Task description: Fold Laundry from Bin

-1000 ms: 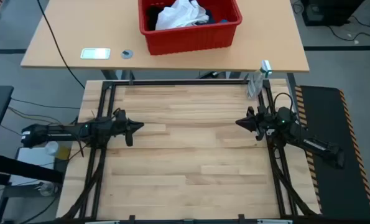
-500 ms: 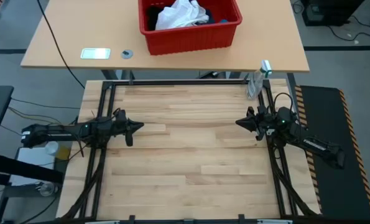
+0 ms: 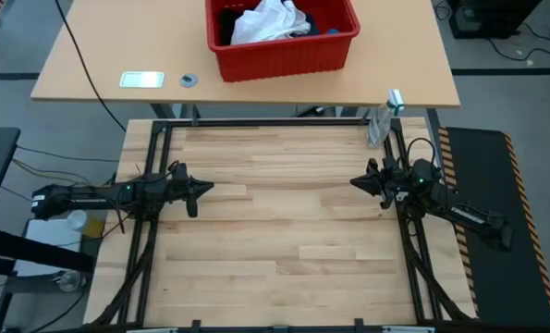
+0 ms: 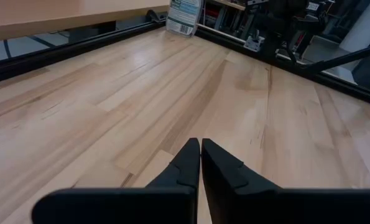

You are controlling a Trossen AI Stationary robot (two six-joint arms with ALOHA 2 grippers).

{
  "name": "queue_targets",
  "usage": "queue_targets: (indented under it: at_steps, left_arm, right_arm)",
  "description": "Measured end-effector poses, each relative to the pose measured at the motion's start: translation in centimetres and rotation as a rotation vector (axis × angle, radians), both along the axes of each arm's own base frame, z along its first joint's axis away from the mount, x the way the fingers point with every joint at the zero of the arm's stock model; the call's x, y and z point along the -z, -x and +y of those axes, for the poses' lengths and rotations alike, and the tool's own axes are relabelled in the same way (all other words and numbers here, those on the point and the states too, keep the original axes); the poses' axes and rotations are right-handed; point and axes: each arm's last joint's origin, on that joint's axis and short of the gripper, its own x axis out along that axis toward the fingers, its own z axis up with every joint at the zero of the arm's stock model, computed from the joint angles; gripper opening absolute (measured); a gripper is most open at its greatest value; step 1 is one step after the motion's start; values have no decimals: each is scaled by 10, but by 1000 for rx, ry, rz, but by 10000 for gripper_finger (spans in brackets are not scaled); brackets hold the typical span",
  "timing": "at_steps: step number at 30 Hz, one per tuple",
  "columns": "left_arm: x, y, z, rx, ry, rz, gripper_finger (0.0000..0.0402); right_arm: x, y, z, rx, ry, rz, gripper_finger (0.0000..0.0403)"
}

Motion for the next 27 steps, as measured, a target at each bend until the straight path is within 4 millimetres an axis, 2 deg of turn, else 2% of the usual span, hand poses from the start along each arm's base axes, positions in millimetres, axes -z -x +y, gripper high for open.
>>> queue_targets:
  at_steps: [18,22,27]
  left_arm:
    - [-1,0,0,0,1,-11,20]
    - [-10,-2,1,-14,-5,-106,20]
    - [-24,-3,1,-27,67,-276,20]
  right_arm:
    - [0,0,0,0,0,0,24]
    - [0,0,0,0,0,1,24]
    - [0,0,0,0,0,0,24]
